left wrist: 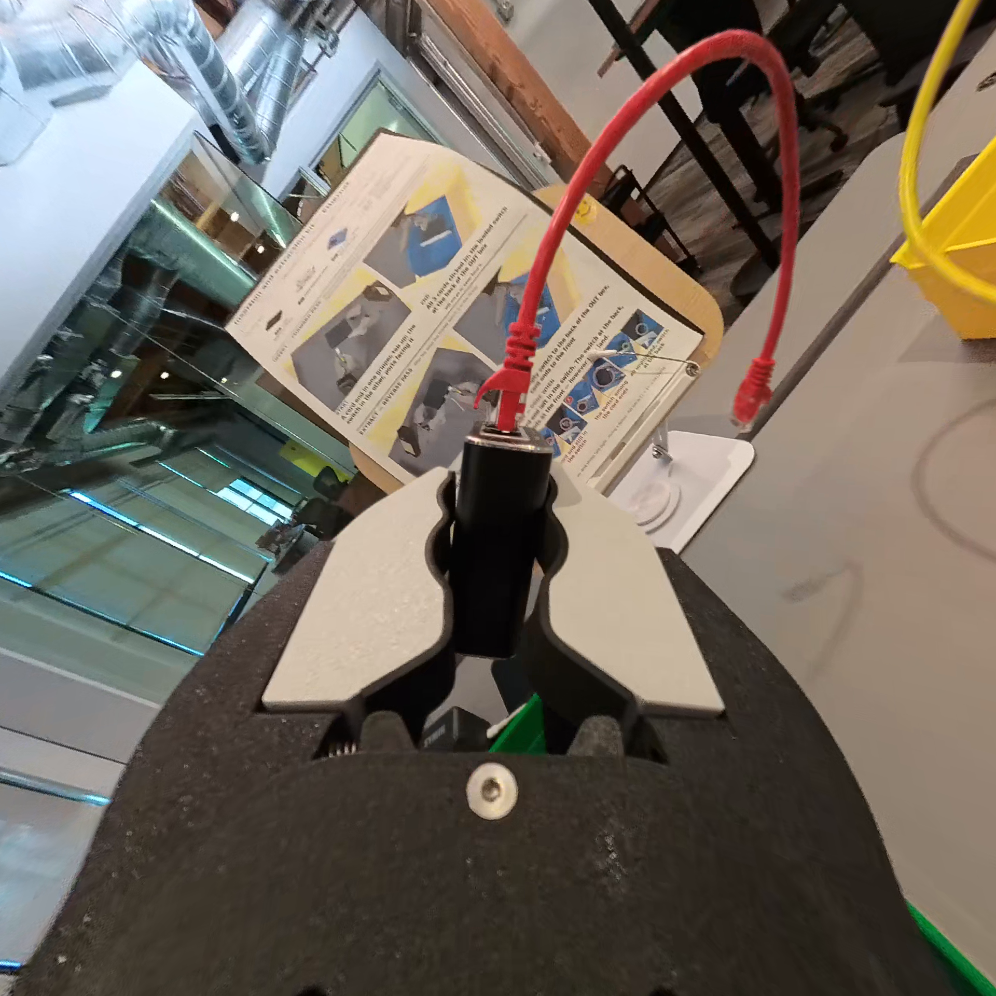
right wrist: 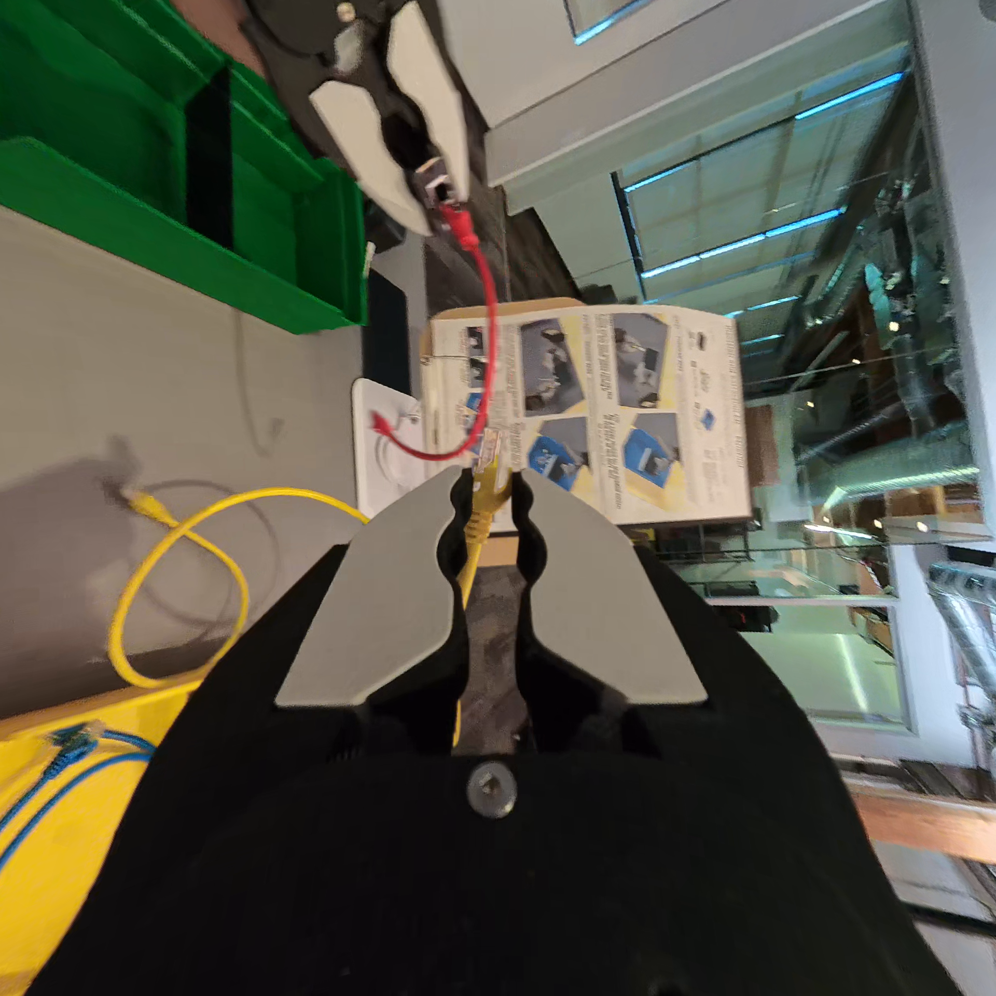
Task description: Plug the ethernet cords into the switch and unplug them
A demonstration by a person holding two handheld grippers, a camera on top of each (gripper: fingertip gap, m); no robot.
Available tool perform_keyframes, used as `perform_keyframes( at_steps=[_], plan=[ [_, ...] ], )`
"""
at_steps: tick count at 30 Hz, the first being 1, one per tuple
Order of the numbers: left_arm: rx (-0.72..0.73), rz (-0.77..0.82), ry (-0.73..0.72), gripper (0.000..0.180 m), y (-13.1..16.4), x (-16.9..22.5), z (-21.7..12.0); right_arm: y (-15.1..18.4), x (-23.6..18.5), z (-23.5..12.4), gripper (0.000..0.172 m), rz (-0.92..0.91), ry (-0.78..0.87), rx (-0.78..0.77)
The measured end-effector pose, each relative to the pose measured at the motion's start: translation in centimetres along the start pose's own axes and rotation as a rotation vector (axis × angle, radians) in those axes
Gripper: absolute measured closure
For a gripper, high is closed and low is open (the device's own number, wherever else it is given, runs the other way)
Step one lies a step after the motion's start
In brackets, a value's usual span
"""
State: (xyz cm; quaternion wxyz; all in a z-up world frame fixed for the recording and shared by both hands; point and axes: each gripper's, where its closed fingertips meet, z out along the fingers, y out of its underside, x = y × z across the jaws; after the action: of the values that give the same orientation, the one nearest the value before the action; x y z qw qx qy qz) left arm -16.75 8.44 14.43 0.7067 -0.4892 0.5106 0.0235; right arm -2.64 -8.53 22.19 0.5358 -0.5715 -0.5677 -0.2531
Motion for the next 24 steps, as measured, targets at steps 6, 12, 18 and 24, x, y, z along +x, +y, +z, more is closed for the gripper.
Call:
perform_keyframes(
  at_steps=[6,12,18,24],
  plan=[
    [-0.046,0.009,0.029,0.154,0.8,0.6,0.6,-0.4,7.6,-4.8,0.157,-0.011,0.129,-0.076],
    [-0.048,0.026,0.048,0.154,0.6,1.3,0.8,1.8,11.1,-7.8,0.157,0.023,0.152,-0.196],
    [-0.036,0.024,0.056,0.154,0.3,1.5,0.6,6.5,8.4,-8.0,0.157,0.067,0.105,-0.304],
    [-0.054,0.043,0.057,0.154,0.7,1.8,0.9,11.9,5.6,-8.1,0.157,0.132,0.073,-0.4]
  ],
)
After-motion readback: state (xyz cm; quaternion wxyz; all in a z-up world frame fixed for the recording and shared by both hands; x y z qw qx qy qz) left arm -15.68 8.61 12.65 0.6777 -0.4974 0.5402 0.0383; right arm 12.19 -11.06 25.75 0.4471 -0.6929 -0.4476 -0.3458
